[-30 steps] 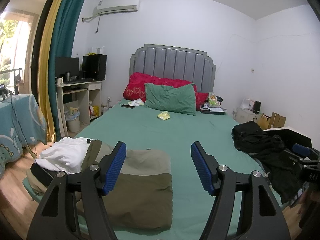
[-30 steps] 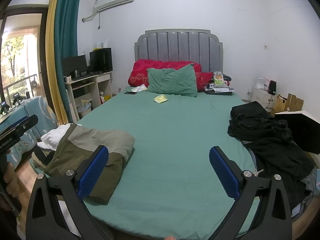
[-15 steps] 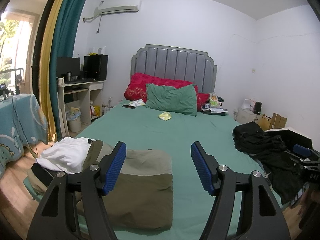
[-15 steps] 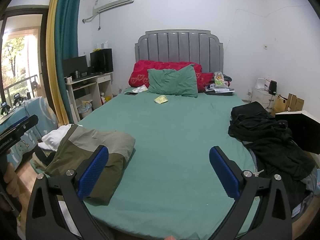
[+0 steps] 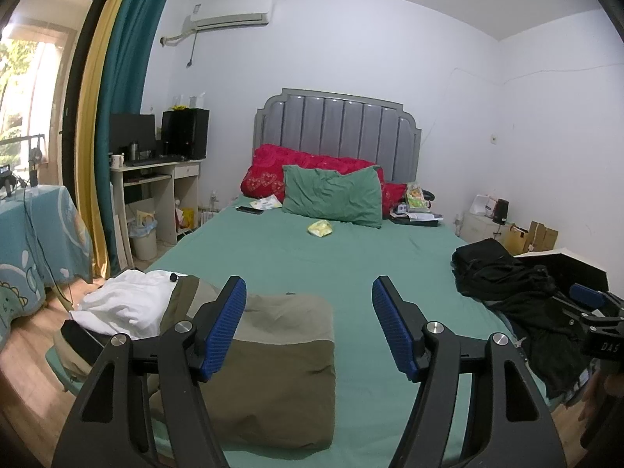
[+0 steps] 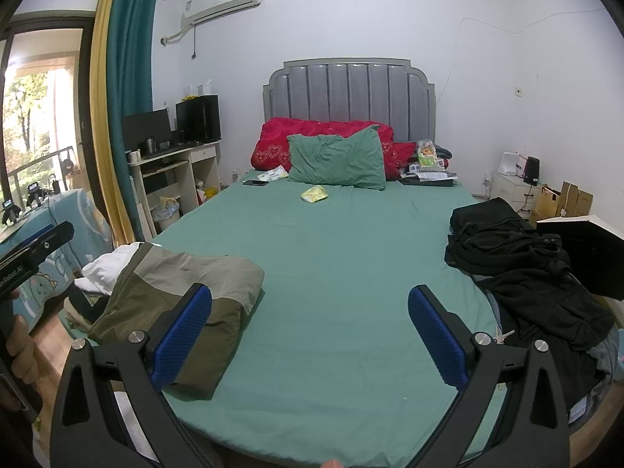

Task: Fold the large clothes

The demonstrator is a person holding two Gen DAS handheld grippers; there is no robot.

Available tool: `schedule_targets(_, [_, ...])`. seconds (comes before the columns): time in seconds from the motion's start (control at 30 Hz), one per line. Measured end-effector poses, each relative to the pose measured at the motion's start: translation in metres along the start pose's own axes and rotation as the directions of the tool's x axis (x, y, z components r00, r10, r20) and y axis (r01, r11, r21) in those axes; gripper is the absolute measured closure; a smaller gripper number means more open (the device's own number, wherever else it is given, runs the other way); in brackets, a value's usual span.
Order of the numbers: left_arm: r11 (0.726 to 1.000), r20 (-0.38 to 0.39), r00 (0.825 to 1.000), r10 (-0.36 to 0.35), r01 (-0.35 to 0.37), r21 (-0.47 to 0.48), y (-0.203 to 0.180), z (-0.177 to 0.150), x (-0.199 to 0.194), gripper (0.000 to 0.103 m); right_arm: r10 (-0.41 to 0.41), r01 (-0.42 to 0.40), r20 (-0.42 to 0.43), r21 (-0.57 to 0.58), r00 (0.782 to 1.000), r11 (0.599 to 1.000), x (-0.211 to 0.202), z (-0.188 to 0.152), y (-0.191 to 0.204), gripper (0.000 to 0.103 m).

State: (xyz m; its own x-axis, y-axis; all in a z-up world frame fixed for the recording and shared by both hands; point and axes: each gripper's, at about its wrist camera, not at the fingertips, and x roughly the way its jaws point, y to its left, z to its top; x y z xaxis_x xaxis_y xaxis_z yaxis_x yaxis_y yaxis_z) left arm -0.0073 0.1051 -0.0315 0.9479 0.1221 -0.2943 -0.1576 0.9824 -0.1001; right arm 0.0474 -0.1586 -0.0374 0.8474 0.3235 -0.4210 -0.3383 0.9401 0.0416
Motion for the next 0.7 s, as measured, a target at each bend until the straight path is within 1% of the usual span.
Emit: schedule_targets(0.7, [1.000, 0.002, 1.000, 0.002, -0.002, 0.001, -0.0040, -0.0016, -0.0004, 0.033, -0.001, 0.001, 0.001, 0.002, 1.000, 1.000, -0.0005, -0.0009, 0.0004, 0.003])
